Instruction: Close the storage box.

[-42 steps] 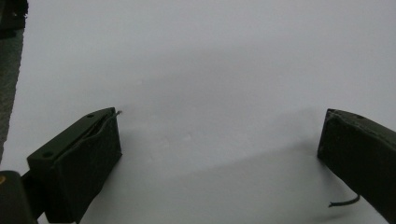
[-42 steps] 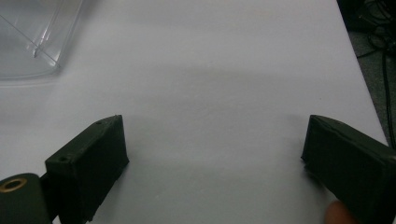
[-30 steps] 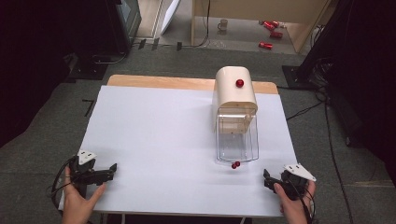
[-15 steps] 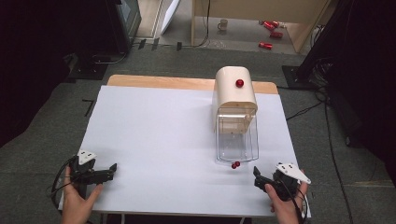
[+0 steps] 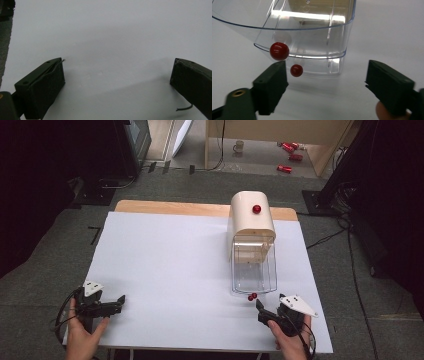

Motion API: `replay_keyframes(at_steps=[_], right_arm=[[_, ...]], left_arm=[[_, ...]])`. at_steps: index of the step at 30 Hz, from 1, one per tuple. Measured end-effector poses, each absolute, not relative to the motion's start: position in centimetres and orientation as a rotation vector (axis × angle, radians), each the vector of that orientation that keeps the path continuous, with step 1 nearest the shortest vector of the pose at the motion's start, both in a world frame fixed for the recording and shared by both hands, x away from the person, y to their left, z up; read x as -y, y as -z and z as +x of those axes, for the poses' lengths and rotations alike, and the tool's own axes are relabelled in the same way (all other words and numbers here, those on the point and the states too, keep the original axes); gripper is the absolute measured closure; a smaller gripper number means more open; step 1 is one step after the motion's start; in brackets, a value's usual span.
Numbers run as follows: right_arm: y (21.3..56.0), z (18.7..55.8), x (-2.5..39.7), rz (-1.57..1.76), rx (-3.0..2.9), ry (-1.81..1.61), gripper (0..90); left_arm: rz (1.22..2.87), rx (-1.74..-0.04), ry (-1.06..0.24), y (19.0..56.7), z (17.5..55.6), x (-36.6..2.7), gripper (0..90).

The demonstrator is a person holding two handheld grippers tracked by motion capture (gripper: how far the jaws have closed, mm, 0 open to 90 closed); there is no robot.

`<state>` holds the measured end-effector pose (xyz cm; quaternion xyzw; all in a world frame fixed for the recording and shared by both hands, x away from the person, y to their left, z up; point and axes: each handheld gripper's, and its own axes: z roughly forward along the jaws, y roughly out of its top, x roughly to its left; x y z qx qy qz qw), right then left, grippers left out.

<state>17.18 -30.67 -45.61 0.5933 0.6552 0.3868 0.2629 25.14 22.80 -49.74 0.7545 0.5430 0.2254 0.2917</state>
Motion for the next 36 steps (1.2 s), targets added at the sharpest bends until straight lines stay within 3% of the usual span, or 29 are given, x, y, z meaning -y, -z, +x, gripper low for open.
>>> replay_keyframes(at_steps=[22, 36], right_arm=[[45.5, 16.8, 27.4, 1.542, -1.827, -1.133, 69.9], [45.3, 17.1, 26.6, 1.563, -1.777, -1.089, 75.3]], left_arm=[[2.011, -1.447, -0.601, 49.7, 25.1, -22.8, 0.0], [2.011, -1.447, -0.601, 49.7, 25.1, -22.8, 0.0]])
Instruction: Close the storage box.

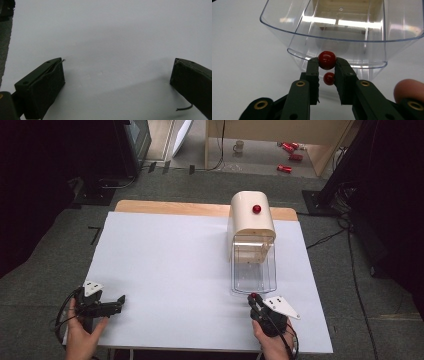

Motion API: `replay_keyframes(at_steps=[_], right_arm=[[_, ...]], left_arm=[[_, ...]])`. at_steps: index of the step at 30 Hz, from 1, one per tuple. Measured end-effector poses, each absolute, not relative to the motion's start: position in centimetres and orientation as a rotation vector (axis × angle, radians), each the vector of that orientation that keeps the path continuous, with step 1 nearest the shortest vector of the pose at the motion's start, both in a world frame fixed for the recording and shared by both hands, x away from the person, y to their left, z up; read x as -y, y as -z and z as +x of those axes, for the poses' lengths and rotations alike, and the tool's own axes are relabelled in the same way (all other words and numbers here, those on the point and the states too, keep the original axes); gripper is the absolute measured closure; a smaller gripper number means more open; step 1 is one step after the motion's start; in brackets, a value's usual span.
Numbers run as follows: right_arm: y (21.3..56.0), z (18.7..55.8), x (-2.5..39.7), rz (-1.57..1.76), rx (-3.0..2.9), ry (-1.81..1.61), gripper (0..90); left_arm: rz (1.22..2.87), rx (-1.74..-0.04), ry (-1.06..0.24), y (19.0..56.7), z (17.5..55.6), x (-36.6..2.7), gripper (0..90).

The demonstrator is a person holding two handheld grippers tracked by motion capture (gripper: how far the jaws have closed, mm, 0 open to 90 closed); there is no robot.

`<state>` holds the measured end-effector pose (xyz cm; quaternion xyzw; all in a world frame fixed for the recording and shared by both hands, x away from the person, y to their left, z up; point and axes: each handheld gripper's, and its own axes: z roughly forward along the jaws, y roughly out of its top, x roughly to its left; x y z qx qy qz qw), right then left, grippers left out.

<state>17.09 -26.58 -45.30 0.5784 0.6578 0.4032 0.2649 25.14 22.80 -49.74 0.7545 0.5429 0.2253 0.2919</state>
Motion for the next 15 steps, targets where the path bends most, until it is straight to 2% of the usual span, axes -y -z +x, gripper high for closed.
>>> replay_keyframes(at_steps=[15], right_arm=[[43.6, 17.5, 26.9, 1.579, -1.75, -1.096, 75.4]], left_arm=[[2.011, -1.447, -0.601, 49.7, 25.1, -22.8, 0.0]])
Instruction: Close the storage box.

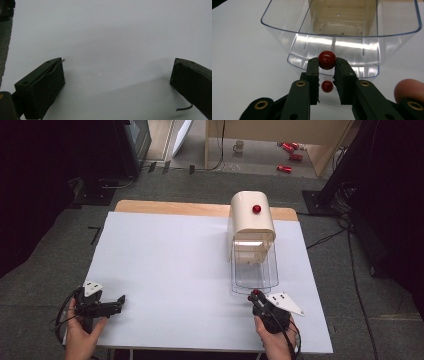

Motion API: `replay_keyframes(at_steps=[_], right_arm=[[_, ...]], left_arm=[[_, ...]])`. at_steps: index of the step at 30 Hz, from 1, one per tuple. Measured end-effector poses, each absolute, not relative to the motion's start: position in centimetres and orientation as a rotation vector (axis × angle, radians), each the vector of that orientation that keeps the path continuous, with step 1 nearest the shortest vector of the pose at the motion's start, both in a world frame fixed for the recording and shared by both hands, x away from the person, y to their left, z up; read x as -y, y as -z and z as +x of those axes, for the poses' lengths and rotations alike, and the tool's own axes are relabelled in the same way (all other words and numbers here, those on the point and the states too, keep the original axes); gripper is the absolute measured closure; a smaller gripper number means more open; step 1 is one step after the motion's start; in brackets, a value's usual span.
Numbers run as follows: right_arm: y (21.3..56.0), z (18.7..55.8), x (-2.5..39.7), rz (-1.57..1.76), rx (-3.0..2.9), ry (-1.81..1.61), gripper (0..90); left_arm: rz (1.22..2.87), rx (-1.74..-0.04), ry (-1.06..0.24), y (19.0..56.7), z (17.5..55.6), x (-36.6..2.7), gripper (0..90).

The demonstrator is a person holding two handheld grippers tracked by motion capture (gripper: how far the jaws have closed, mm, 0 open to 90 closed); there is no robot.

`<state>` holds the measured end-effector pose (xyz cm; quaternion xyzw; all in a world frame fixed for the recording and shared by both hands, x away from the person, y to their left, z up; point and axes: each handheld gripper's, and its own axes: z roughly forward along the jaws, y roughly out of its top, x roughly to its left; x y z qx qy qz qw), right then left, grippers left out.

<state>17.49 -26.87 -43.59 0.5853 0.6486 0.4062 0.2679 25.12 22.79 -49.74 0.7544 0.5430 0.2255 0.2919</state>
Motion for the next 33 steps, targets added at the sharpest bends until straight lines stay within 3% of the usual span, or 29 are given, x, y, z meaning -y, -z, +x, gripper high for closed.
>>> replay_keyframes(at_steps=[33], right_arm=[[40.2, 22.5, 26.3, 1.543, -1.72, -1.103, 75.5]], left_arm=[[2.011, -1.447, -0.601, 49.7, 25.1, -22.8, 0.0]])
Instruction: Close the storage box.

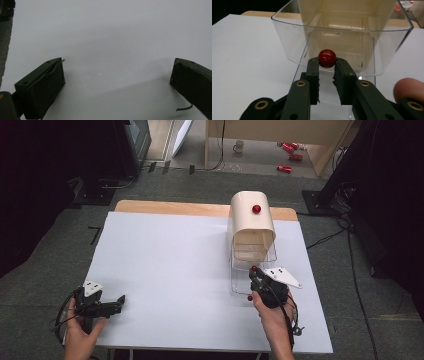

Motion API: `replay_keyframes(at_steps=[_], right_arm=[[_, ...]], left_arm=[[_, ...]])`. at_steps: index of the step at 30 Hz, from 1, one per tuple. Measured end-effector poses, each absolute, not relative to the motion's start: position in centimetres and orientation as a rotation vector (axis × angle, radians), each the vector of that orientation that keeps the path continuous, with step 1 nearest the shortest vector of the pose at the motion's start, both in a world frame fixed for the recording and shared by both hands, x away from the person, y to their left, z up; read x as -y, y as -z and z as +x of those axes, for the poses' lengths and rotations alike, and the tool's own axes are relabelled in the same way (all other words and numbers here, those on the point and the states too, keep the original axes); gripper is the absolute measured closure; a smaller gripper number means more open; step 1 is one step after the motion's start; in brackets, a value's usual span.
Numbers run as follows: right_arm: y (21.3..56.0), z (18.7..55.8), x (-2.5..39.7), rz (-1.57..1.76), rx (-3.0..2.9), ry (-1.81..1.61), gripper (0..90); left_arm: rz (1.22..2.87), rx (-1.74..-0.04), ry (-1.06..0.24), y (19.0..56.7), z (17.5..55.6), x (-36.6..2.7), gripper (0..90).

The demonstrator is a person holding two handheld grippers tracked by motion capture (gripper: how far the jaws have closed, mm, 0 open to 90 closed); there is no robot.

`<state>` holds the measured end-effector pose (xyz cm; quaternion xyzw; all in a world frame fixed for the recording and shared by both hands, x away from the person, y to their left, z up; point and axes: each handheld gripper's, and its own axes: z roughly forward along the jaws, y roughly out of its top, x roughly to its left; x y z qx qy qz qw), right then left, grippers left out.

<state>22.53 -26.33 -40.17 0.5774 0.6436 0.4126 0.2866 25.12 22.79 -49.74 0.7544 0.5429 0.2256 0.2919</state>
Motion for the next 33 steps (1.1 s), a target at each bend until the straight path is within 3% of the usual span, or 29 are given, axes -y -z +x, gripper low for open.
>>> replay_keyframes(at_steps=[33], right_arm=[[40.5, 26.9, 26.7, 1.555, -1.703, -1.1, 75.5]], left_arm=[[2.011, -1.447, -0.601, 49.7, 25.1, -22.8, 0.0]])
